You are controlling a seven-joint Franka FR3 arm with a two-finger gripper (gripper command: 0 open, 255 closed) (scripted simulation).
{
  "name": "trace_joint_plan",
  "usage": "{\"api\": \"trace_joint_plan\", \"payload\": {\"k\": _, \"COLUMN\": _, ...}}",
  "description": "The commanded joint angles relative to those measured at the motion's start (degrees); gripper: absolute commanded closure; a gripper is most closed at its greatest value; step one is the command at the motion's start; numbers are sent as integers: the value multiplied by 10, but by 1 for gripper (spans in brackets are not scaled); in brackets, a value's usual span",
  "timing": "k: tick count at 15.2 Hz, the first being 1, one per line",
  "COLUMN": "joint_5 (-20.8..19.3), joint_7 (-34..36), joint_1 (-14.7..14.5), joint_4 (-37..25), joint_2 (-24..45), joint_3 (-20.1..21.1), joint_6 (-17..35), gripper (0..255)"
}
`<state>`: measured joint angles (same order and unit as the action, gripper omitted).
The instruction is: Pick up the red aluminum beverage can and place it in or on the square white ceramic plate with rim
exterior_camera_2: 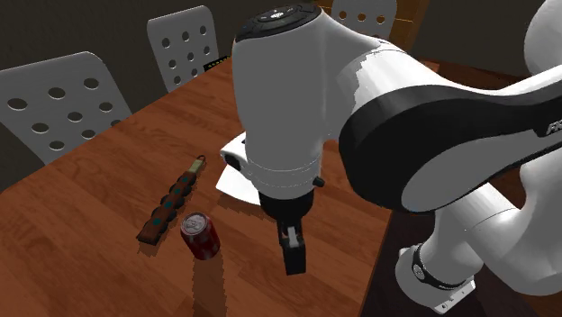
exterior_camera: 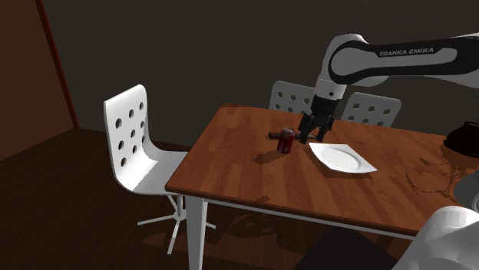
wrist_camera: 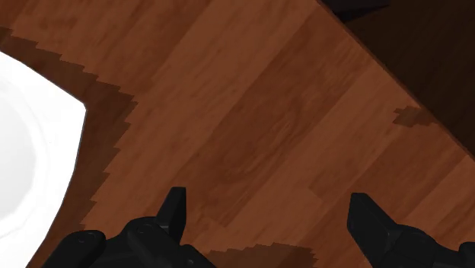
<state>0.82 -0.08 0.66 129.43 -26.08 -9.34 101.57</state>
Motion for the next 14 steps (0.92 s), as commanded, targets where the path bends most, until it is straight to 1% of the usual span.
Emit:
{"api": "trace_joint_plan", "payload": {"k": 1, "joint_5": -5, "joint_7": -15, "joint_1": 1, "joint_4": -21, "joint_2": 41, "joint_3": -9, "joint_6": 22, "gripper": 0}}
{"api": "trace_joint_plan", "payload": {"k": 8, "joint_5": -9, "joint_7": -72, "joint_1": 9, "joint_4": -130, "joint_2": 181, "joint_3": -40, "joint_6": 64, "gripper": 0}}
{"api": "trace_joint_plan", "payload": {"k": 14, "joint_5": 3, "joint_7": -117, "joint_1": 23, "joint_4": -245, "joint_2": 301, "joint_3": -57, "joint_6": 77, "gripper": 0}}
